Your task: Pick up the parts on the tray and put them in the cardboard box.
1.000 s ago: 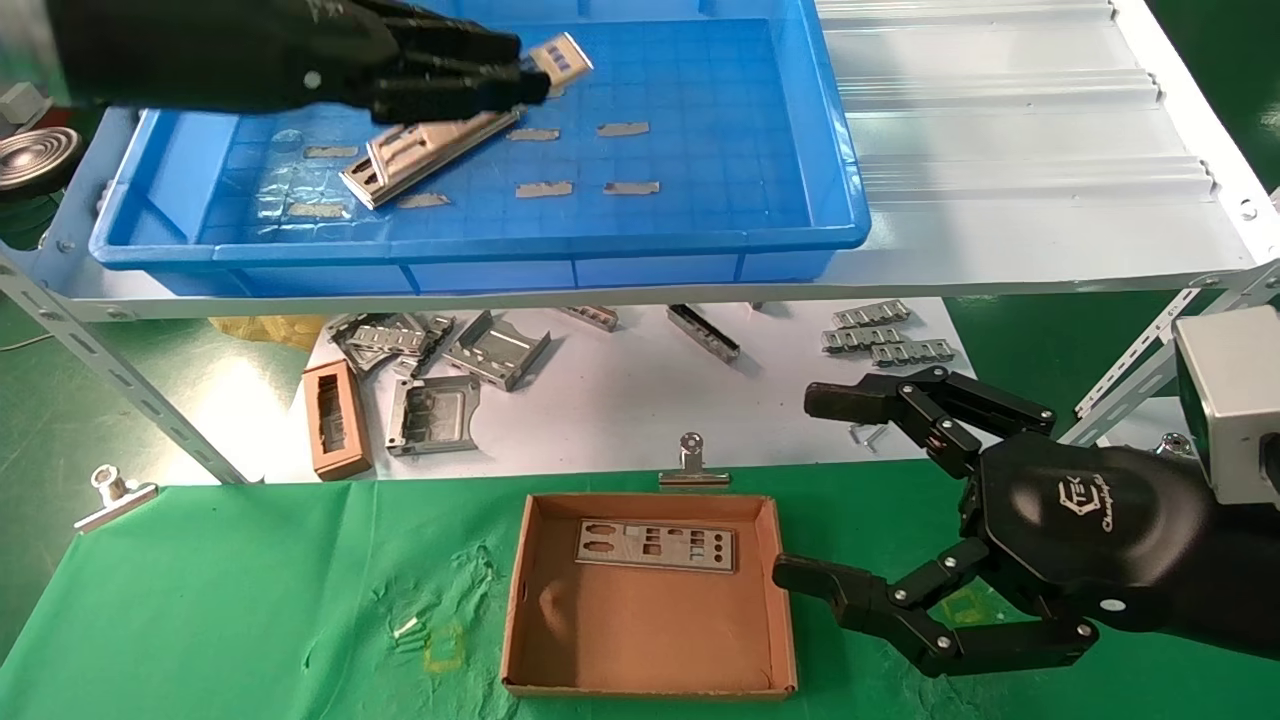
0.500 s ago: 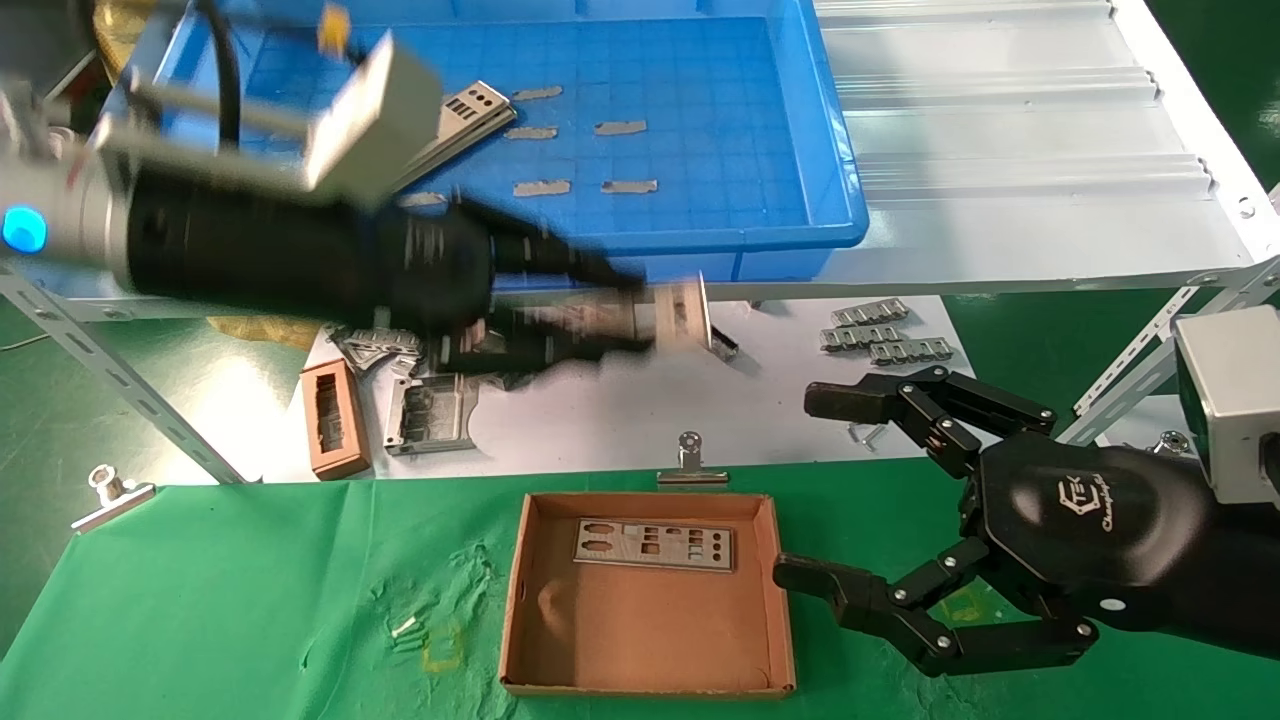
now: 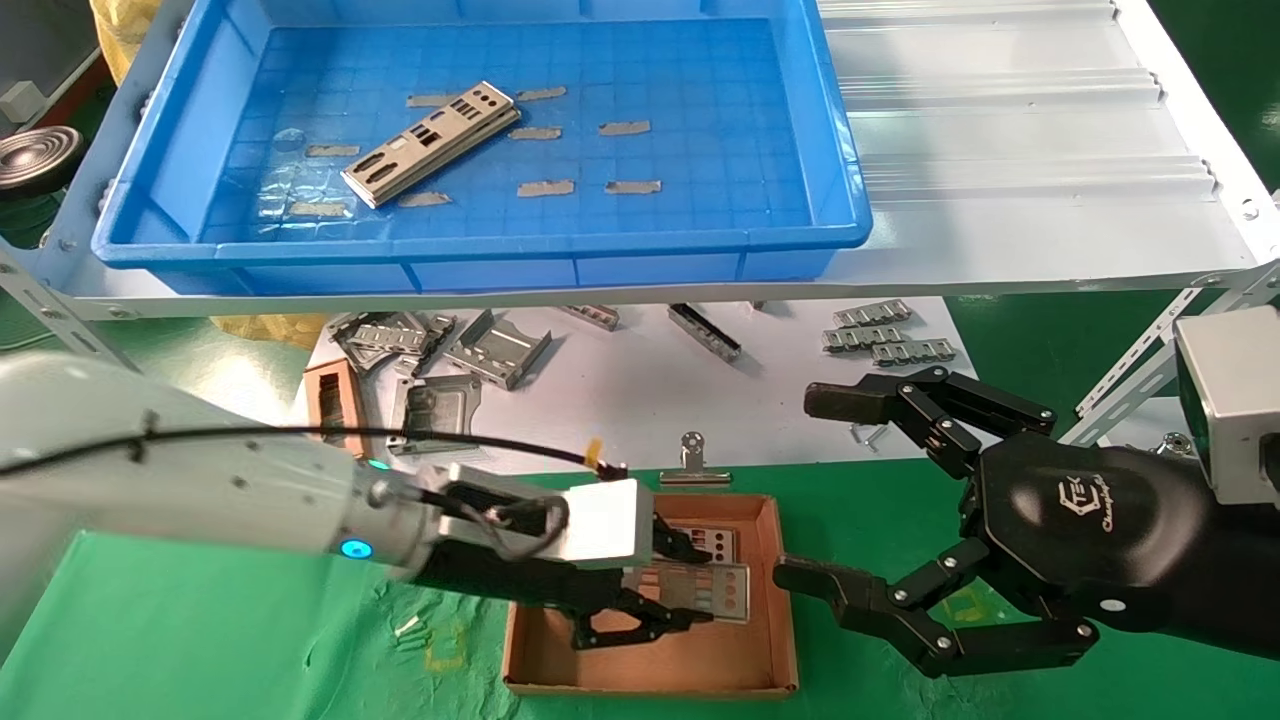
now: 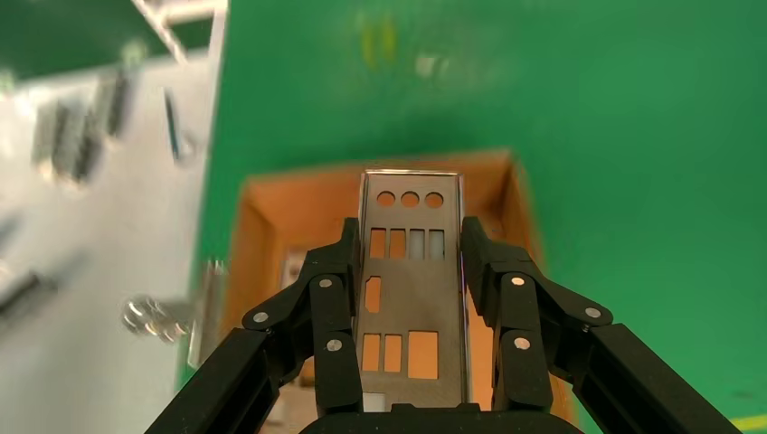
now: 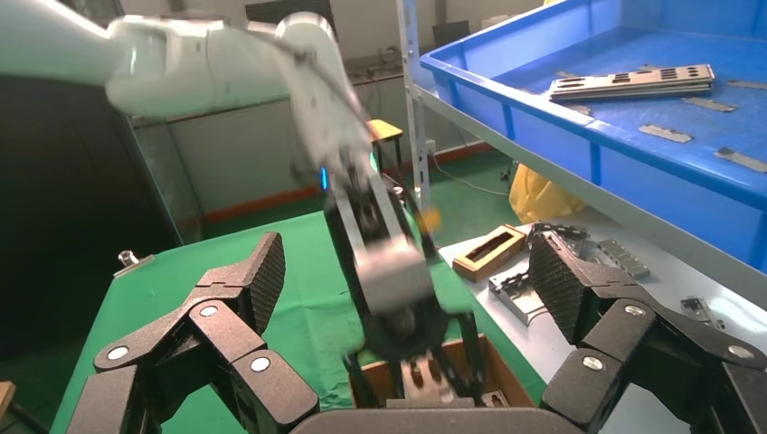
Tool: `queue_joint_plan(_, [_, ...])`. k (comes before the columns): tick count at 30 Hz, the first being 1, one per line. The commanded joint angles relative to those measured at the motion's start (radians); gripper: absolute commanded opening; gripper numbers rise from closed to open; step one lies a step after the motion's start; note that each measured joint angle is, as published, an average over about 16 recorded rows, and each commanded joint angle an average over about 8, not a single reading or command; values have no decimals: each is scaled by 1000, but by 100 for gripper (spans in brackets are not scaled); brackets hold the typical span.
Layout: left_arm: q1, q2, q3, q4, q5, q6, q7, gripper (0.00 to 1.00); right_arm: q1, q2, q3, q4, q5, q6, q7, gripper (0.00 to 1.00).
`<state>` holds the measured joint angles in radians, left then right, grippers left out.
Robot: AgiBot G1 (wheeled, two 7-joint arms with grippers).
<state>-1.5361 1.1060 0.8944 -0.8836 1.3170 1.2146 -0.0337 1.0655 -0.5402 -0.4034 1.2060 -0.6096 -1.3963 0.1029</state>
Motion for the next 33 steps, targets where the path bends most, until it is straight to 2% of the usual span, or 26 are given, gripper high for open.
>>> queue_joint_plan(1, [45,29,19,-2,39,-61,17,0,0,0,0,0,0,0,0,100])
queue_joint_plan(7, [68,59,29,21,85,-146,40,0,0,0,0,0,0,0,0,100])
queue_joint_plan(8, [70,62,30,26,90,-156,44,6,0,0,0,0,0,0,0,100])
queue_joint_plan(15, [79,77,27,55,86,-170,59,93,0,0,0,0,0,0,0,100])
queue_joint_plan(16, [79,78,26,59,84,-169,60,100,0,0,0,0,0,0,0,100])
queue_joint_plan(33, [69,75,1,92,21,-113,60,100,0,0,0,0,0,0,0,100])
